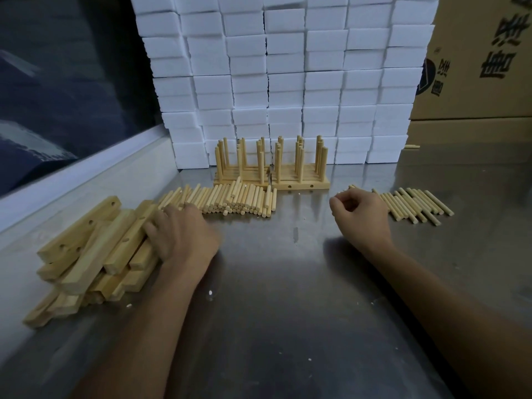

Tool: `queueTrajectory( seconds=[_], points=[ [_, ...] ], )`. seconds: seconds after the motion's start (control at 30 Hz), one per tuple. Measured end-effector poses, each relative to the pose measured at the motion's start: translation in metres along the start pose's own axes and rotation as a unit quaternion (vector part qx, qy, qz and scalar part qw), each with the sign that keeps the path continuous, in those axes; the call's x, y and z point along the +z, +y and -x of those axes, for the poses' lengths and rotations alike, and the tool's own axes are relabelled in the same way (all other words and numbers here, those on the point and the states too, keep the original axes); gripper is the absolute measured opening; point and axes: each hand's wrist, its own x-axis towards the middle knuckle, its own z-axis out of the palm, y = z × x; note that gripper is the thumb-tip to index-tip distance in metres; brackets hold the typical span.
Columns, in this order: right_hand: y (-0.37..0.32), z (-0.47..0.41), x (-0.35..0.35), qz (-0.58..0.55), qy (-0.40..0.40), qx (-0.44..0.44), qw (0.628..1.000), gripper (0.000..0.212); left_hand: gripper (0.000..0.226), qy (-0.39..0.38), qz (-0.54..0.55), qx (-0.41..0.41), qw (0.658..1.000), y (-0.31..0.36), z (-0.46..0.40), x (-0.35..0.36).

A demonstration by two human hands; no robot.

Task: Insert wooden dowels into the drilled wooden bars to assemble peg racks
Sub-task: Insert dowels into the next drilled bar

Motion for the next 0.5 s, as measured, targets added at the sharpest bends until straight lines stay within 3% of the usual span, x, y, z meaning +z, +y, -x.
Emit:
queueTrajectory(
  seconds=[0.27, 0.5],
  points=[
    [0.0, 0.0, -0.002, -0.024, 0.002, 0.024, 0.999, 0.009, 0.025, -0.008, 0.013, 0.029, 0.999, -0.002, -0.004, 0.003],
    [0.0, -0.001, -0.003, -0.032, 0.007, 0.035, 0.999, 0.012, 0.034, 0.015, 0.027, 0.044, 0.999, -0.013, -0.006, 0.0]
  ],
)
